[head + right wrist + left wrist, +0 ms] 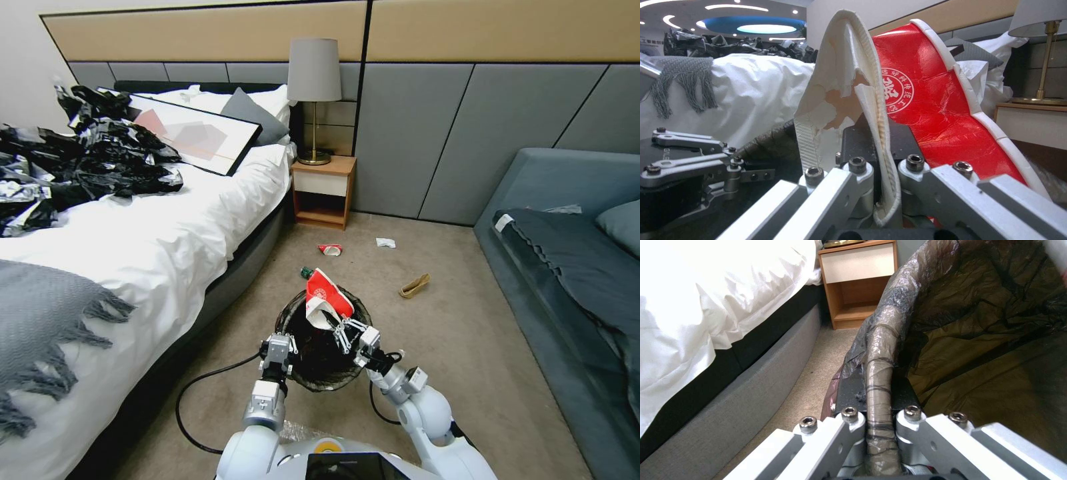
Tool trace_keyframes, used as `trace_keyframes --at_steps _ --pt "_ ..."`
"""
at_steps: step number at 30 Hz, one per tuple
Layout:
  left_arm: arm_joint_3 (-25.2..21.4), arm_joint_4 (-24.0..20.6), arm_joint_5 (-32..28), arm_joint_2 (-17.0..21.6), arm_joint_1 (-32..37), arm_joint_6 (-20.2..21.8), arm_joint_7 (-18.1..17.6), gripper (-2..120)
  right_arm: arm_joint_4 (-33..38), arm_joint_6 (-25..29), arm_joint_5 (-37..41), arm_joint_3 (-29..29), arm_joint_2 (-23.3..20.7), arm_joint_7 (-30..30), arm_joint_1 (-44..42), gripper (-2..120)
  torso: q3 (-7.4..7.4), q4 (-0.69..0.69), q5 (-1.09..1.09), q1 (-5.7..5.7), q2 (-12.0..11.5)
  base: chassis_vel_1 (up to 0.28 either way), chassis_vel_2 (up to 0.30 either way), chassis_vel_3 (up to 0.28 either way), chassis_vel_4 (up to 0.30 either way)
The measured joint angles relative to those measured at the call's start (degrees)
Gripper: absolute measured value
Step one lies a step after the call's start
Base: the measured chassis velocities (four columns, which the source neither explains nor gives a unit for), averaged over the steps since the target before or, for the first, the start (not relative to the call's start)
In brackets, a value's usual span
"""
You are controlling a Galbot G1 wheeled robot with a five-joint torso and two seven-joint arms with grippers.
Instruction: Pick up the trash bin, then pick up the garbage from the floor and place it into the trash bin.
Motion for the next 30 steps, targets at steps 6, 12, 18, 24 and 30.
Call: trace_keyframes --at_steps 6,12,18,24,30 --pt "0.1 0.0 0.0 -0.1 -0.1 0.0 0.0 1 -2.2 0.7 -1.7 -0.1 0.3 -1.9 -0.8 10 0.0 0.0 0.0 0.0 0.0 0.0 0.0 0.0 0.0" --pt "0.2 0.0 0.0 -0.3 -0.1 0.1 0.0 1 -3.3 1.5 -2.3 -0.1 0.7 -2.6 -1.0 28 0.0 0.0 0.0 0.0 0.0 0.0 0.0 0.0 0.0" --pt "0.2 0.1 -0.1 -0.5 -0.4 0.1 0.1 1 -3.1 1.7 -2.6 0.1 1.0 -2.8 -1.6 53 0.0 0.0 0.0 0.0 0.0 0.0 0.0 0.0 0.0" --pt "0.2 0.7 -0.1 -0.5 -0.6 0.1 0.1 1 -2.9 1.8 -2.7 0.5 1.3 -2.9 -1.5 73 0.0 0.0 0.0 0.0 0.0 0.0 0.0 0.0 0.0" --pt "0.0 0.7 -0.3 -0.6 -0.7 0.1 0.1 1 -2.4 1.8 -2.7 0.5 1.1 -3.2 -1.5 96 0.0 0.0 0.0 0.0 0.0 0.0 0.0 0.0 0.0"
